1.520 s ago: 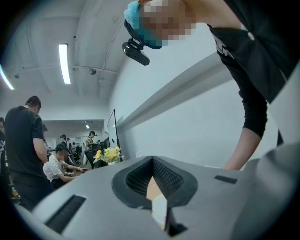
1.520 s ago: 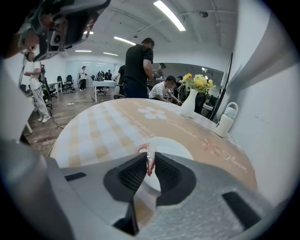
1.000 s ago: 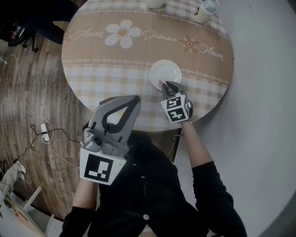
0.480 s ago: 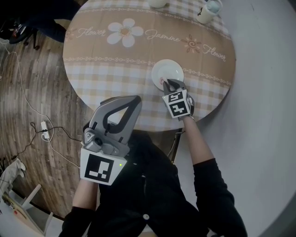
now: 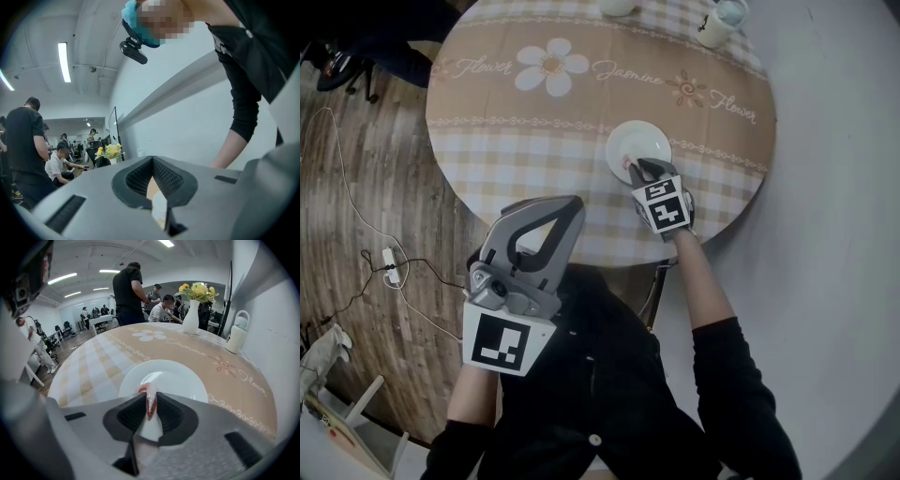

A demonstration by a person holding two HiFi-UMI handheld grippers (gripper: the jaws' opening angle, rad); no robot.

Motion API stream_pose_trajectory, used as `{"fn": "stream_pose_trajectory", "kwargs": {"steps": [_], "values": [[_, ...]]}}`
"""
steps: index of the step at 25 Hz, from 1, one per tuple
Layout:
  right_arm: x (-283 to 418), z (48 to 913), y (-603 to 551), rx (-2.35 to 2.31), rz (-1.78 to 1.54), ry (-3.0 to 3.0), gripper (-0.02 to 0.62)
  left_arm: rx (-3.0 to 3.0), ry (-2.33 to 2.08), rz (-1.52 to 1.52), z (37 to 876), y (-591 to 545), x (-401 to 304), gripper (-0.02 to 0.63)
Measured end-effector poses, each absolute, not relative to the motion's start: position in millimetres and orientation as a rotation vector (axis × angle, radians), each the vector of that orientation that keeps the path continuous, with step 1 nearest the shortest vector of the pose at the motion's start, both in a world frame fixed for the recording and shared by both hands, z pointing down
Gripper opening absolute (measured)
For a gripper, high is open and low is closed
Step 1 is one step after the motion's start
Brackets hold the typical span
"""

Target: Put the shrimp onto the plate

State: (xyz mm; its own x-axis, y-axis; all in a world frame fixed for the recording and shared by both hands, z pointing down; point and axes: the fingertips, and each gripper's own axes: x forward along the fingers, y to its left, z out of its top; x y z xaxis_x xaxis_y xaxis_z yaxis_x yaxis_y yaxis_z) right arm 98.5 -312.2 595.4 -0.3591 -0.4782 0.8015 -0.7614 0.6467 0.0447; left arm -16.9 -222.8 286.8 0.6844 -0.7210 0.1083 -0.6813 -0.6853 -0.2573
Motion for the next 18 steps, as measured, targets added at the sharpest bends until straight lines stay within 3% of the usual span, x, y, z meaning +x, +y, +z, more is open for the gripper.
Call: {"fn": "stream_pose_trajectory", "kwargs": {"steps": [9, 12, 18], "values": [[104, 584, -311, 1.077, 0.493, -2.084, 0.078, -2.701, 1.121, -0.291, 287, -223, -17, 0.002], [109, 570, -308, 1.165, 0.495, -2.119, 0.020, -2.702, 1.115, -0.286, 287, -223, -16, 0.002], [125, 539, -294, 1.322, 0.460, -2.159, 0.005, -2.708, 1.078, -0.289, 288, -221, -12, 0.002]]}}
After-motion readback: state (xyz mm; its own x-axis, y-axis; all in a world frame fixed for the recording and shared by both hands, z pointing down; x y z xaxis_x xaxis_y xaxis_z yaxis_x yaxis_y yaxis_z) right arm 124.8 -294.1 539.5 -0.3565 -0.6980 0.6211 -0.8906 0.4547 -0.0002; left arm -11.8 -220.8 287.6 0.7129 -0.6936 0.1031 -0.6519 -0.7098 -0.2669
